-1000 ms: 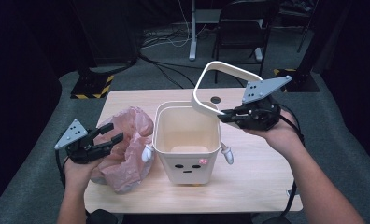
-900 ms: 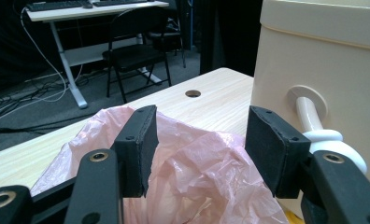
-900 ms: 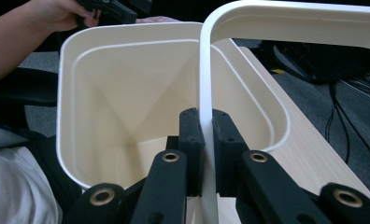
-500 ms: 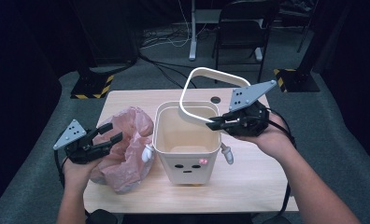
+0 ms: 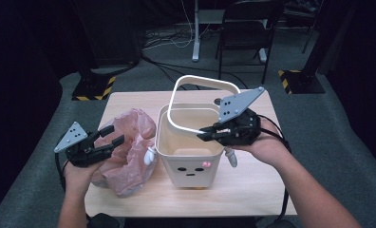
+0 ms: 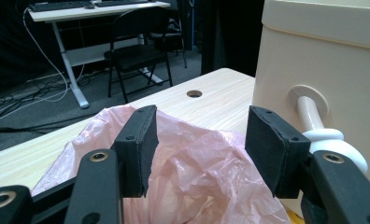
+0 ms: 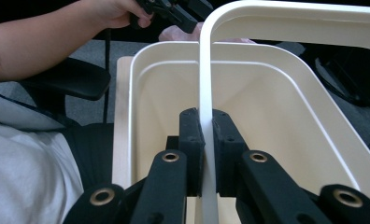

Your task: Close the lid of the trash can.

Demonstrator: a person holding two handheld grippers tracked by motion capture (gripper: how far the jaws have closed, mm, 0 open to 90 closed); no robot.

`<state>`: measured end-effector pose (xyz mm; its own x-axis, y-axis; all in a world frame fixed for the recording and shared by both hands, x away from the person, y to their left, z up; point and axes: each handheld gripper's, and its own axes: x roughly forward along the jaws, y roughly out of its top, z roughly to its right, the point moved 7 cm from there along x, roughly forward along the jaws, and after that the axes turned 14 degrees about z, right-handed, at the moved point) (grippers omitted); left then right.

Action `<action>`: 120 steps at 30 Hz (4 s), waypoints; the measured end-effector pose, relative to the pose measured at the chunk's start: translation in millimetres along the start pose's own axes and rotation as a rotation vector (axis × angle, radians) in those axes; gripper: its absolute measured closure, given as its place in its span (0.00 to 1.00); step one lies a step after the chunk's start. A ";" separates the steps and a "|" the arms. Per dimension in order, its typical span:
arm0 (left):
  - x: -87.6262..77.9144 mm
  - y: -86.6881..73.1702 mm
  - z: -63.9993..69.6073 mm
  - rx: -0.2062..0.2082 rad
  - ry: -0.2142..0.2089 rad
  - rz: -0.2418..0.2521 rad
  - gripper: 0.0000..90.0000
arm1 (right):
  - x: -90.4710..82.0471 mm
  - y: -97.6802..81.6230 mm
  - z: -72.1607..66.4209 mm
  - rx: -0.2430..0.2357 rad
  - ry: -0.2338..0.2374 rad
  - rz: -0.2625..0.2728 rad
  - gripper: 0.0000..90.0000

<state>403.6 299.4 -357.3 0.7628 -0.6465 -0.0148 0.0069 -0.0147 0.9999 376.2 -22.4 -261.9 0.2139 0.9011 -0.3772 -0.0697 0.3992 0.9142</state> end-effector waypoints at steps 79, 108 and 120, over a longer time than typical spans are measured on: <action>-6.2 -0.9 -0.6 -0.001 0.024 -0.002 0.48 | 20.4 4.5 -32.9 -0.044 0.175 -0.102 0.93; -7.2 -1.0 -1.9 -0.002 0.030 -0.001 0.49 | 25.6 -2.0 -31.0 -0.023 0.180 -0.113 0.93; -7.3 -1.0 -2.1 -0.002 0.031 0.000 0.49 | 24.8 -4.6 -30.4 -0.021 0.163 -0.073 0.83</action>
<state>399.4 305.7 -358.2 0.7826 -0.6223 -0.0150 0.0086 -0.0133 0.9999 352.2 3.2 -279.9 0.0581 0.8846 -0.4628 -0.0806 0.4662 0.8810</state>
